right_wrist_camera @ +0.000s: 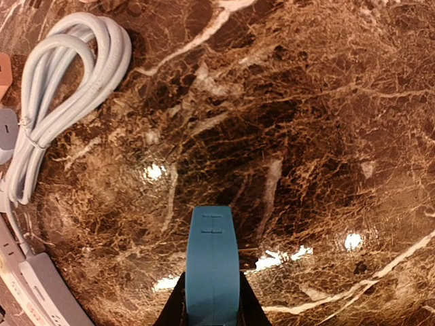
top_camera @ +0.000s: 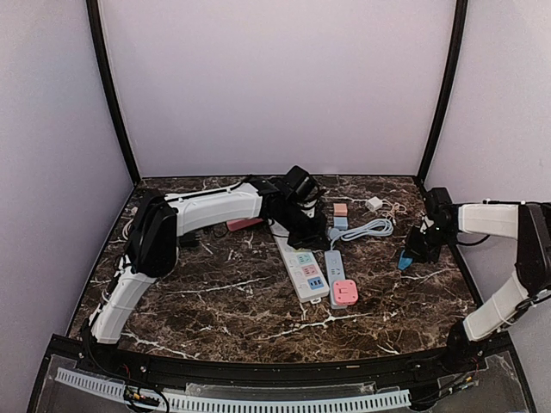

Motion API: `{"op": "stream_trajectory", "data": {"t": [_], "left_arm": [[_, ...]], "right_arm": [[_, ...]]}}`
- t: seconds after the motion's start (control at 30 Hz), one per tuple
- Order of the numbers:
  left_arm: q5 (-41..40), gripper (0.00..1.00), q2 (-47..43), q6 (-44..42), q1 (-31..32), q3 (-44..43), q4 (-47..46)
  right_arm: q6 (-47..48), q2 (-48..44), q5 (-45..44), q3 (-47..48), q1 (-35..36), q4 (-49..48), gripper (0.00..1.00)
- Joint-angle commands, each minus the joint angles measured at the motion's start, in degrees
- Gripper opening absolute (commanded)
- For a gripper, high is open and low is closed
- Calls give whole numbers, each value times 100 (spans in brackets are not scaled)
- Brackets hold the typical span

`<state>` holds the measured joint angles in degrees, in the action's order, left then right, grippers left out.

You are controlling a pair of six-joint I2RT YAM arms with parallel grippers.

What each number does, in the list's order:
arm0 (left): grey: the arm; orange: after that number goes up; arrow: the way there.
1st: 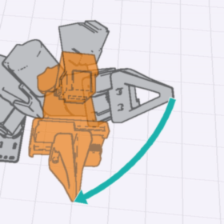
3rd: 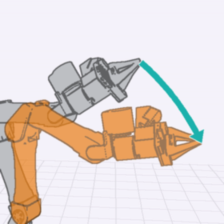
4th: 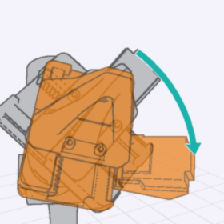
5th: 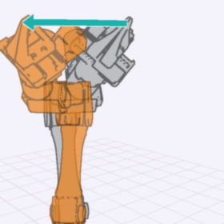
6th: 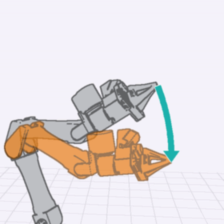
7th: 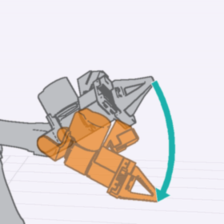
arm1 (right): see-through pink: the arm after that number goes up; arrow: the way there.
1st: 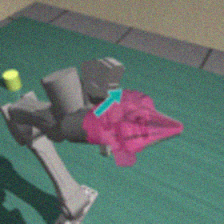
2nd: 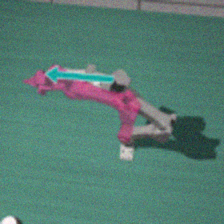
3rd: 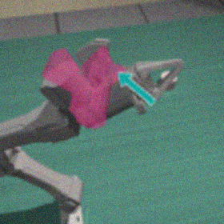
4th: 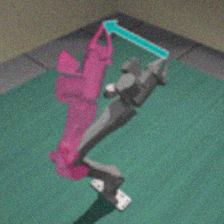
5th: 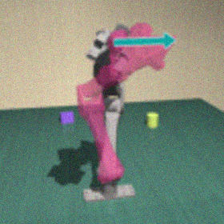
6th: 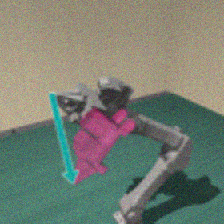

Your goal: Pull the plug off the socket

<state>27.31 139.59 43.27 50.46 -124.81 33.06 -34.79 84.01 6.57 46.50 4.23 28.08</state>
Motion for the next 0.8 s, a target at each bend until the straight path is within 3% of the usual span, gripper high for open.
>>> {"op": "stream_trajectory", "data": {"t": [0.0, 0.4, 0.77], "left_arm": [[-23, 2, -398, -35, 34, 70, 41], [-39, 2, -400, -19, 32, 89, 31], [-35, 2, -403, -15, 34, 114, 14]], "right_arm": [[150, 123, -171, 122, 14, 47, 9], [185, 11, -252, 393, 422, 256, 39], [41, -134, -213, 400, 754, 298, 43]]}}
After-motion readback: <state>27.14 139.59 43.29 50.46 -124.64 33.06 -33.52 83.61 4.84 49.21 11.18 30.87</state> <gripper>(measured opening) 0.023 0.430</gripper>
